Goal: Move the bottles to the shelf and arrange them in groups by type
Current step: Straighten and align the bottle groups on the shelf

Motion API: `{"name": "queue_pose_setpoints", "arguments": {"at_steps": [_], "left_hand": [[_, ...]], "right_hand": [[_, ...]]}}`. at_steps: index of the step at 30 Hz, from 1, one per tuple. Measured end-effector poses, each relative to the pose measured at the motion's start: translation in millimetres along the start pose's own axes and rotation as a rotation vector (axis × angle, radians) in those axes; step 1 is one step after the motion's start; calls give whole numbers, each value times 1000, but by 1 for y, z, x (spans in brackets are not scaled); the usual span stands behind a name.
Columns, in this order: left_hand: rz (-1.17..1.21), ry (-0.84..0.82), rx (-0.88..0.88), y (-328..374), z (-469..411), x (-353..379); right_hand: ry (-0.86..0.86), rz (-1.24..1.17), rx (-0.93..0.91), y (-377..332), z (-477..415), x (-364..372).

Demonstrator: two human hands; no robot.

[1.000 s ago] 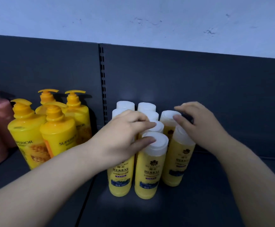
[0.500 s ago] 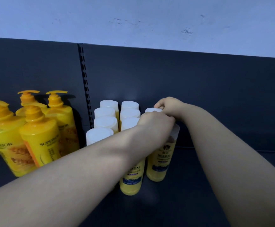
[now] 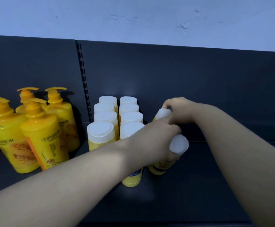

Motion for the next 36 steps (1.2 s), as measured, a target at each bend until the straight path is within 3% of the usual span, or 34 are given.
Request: {"name": "queue_pose_setpoints", "arguments": {"at_steps": [7,14,19,23,31,36], "left_hand": [[-58,-39,-122,-10,41,-21],[-25,-48,-273,-38,85,-33],[48,-55,-289,-60,108,-39],[42,-13,-318,-71,119,-40],[40,245,-249,-94,143,-25],[98,273,-202,-96,146,-17]], "right_hand": [[-166,247,20,-16,42,-5],[-285,170,-119,-41,87,6],[-231,134,-262,-72,105,23],[-85,240,-399,-92,103,37],[184,189,-544,-95,91,63],[278,219,-579,-94,91,66]]}}
Point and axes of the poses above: each hand's wrist, its own z-axis away from the middle knuckle, its own x-axis out of the palm, y = z × x, the point moved 2 cm from there along -z, towards the middle knuckle, and after that the axes turned 7 degrees about -y, right-handed, at the moved point
